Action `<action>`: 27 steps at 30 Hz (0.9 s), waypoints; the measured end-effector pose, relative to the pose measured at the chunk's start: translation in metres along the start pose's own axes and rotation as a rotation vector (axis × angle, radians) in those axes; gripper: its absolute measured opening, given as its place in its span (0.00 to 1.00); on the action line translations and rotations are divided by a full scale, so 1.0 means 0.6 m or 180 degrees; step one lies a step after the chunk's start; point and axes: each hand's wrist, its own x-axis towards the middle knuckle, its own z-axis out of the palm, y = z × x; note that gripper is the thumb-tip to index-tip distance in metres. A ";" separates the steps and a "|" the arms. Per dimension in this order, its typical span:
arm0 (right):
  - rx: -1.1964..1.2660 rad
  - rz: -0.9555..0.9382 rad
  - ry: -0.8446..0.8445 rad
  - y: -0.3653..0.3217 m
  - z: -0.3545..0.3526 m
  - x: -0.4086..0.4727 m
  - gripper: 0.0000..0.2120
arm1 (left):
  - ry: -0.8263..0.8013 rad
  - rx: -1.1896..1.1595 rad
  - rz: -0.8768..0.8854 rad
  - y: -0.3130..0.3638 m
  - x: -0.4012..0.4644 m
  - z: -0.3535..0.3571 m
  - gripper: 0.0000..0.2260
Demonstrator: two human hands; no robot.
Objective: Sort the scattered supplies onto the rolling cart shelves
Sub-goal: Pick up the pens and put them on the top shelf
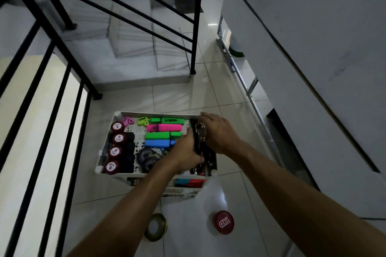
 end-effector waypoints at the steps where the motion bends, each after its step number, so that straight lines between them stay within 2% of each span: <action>1: -0.0047 0.0090 0.0169 0.000 -0.003 -0.007 0.30 | -0.0008 -0.0020 -0.0032 0.001 0.001 0.002 0.38; 3: -0.0290 0.0237 0.0294 -0.001 -0.008 -0.020 0.28 | -0.0013 -0.0015 -0.0024 0.003 0.002 0.009 0.37; 7: -0.0612 -0.0054 0.0058 -0.002 -0.010 -0.046 0.21 | 0.0077 0.0000 0.0101 0.004 -0.005 0.018 0.34; 13: 0.0246 0.0391 0.0275 -0.019 0.005 -0.097 0.27 | 0.0333 0.0273 0.0272 -0.001 -0.027 0.036 0.30; 16: 0.0545 0.0682 0.0503 -0.033 0.017 -0.131 0.23 | 0.0431 0.0347 0.0212 0.001 -0.030 0.047 0.23; 17: 0.0636 0.0784 0.0594 -0.036 0.020 -0.143 0.22 | 0.0394 0.0405 0.0179 0.003 -0.029 0.049 0.22; 19: 0.0764 0.0923 0.0741 -0.038 0.028 -0.169 0.20 | 0.0395 0.0711 0.0167 0.003 -0.025 0.053 0.29; 21: 0.0838 0.1056 0.0835 -0.036 0.033 -0.195 0.20 | 0.0596 0.0964 0.0138 0.001 -0.020 0.057 0.33; 27: 0.0879 0.1312 0.0853 -0.034 0.048 -0.256 0.20 | 0.1162 0.1043 0.0107 -0.015 -0.018 0.071 0.27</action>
